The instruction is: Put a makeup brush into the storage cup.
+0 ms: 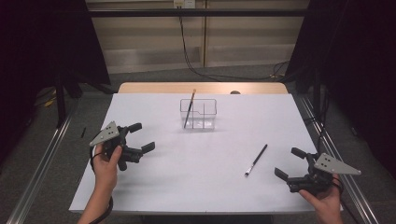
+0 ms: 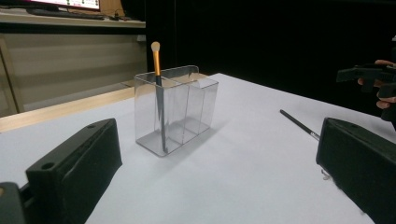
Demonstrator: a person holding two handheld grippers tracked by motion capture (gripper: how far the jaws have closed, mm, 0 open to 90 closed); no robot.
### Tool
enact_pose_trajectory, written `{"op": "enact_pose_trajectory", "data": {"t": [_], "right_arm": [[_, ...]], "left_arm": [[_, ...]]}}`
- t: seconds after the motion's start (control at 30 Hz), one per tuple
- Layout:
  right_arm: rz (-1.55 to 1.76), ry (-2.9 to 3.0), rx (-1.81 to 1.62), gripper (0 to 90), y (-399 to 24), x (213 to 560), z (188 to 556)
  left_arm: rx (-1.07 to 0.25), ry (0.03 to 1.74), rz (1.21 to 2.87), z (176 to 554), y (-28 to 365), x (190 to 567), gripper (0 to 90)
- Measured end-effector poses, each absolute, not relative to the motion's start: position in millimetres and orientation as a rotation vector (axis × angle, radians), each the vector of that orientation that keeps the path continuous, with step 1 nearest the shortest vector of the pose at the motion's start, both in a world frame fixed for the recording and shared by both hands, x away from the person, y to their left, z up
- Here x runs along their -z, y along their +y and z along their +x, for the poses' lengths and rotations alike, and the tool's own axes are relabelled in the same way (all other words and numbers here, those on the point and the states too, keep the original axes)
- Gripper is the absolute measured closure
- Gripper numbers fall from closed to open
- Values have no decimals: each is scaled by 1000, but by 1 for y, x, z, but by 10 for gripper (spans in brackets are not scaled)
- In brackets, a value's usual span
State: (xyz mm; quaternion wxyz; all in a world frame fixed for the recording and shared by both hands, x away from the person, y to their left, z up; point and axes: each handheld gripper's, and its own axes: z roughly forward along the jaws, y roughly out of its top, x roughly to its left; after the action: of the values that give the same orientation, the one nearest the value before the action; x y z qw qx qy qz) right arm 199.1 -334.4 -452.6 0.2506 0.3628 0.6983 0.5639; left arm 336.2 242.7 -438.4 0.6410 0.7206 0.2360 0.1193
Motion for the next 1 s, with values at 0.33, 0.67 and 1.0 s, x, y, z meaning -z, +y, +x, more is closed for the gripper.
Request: {"op": "enact_pose_trajectory", "data": {"t": [0.33, 0.67, 1.0], "right_arm": [[983, 1912, -1534, 0, -332, 453, 201], [978, 1921, -1530, 0, -329, 454, 203], [981, 1925, -1528, 0, -328, 455, 204]], "left_arm": [[-278, 534, 1651, 326, 255, 439, 0], [-289, 534, 1644, 315, 272, 439, 0], [-316, 531, 1647, 304, 286, 441, 0]]}}
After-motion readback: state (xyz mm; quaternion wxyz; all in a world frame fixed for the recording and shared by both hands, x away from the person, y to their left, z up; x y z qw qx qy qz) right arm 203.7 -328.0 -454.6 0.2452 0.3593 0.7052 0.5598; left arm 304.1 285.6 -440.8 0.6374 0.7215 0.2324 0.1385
